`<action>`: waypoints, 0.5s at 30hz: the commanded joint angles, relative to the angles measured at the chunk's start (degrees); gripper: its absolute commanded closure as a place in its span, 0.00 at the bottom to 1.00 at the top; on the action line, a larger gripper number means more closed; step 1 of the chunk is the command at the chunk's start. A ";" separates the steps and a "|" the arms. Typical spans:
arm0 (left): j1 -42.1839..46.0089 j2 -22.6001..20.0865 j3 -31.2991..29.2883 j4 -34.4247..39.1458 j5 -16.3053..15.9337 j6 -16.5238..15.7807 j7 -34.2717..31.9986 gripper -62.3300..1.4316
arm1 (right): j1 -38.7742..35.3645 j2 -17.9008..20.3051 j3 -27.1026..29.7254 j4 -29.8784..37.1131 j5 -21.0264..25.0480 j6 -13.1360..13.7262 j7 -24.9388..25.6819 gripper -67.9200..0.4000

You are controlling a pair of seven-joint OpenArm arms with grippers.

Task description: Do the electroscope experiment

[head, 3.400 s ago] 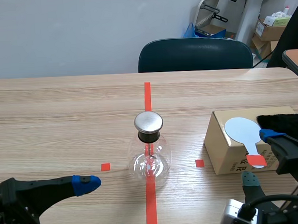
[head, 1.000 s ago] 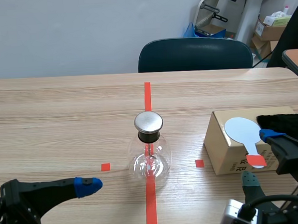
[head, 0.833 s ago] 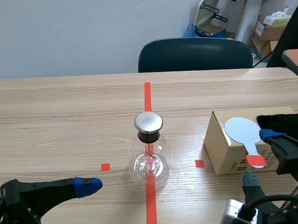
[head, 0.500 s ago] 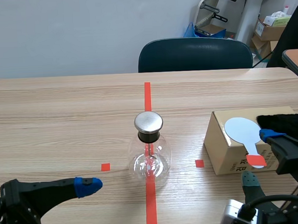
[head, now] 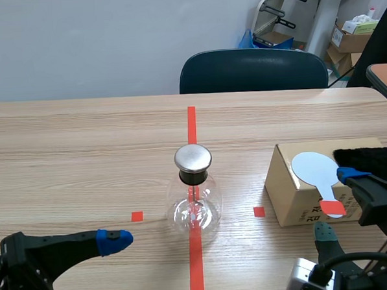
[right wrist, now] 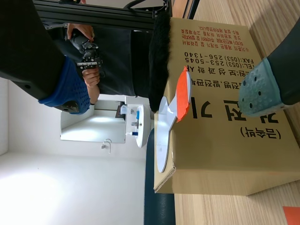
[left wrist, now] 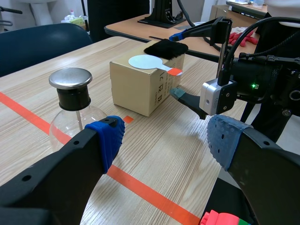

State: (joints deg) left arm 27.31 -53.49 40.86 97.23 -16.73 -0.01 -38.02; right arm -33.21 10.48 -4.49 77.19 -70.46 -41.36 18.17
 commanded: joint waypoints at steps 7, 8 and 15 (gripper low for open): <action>0.31 0.26 -0.15 1.14 0.04 -0.07 -0.92 0.35 | 0.02 0.13 0.42 1.11 0.22 -3.50 0.00 0.00; 0.31 0.26 -0.15 1.14 0.04 -0.07 -0.90 0.35 | 0.02 0.13 0.42 1.11 0.22 -3.50 0.00 0.00; 0.31 0.24 -0.17 1.14 0.04 0.44 -0.04 0.35 | 0.02 0.13 0.42 1.11 0.24 -3.50 0.00 0.00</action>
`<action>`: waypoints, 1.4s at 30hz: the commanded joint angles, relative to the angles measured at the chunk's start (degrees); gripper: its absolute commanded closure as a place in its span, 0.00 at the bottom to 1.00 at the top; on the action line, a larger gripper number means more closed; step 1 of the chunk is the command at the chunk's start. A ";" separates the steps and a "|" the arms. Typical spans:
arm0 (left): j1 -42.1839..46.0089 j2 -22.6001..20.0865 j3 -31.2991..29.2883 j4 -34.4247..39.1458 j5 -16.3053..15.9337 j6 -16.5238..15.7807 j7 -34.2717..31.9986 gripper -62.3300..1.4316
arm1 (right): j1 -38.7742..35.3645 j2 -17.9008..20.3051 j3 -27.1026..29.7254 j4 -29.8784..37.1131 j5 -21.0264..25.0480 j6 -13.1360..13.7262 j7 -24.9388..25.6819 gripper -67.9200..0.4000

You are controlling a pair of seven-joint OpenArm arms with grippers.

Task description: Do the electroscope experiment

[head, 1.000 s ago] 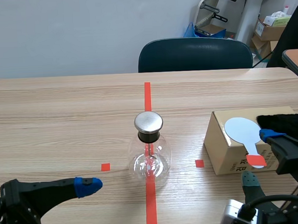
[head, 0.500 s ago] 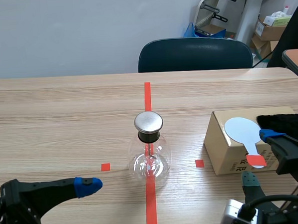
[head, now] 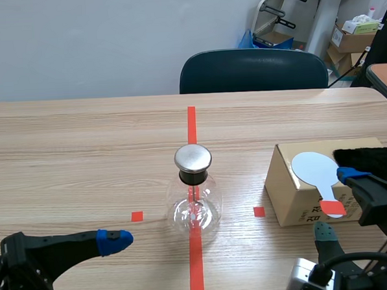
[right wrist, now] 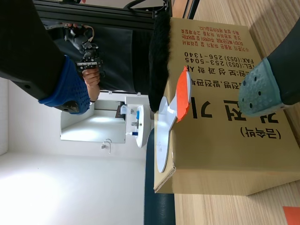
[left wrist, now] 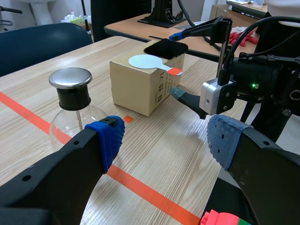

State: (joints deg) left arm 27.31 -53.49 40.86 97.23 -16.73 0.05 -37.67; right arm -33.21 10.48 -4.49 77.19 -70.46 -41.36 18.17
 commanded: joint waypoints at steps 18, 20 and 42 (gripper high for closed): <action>0.13 0.28 -0.96 1.14 -0.17 2.10 1.57 0.35 | -10.36 2.84 0.35 5.88 11.45 -3.50 1.79 0.00; 0.13 0.28 -1.66 1.14 -0.22 2.34 1.73 0.35 | -14.12 4.48 0.35 8.76 16.02 -3.50 3.19 0.00; 1.01 15.32 -26.80 1.09 -10.51 8.85 19.50 0.35 | -15.50 19.67 13.57 42.36 73.44 50.31 -5.86 0.00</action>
State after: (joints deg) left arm 27.51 -38.06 14.24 97.23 -27.14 8.99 -17.67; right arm -50.35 30.17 9.63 119.26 2.35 8.75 12.16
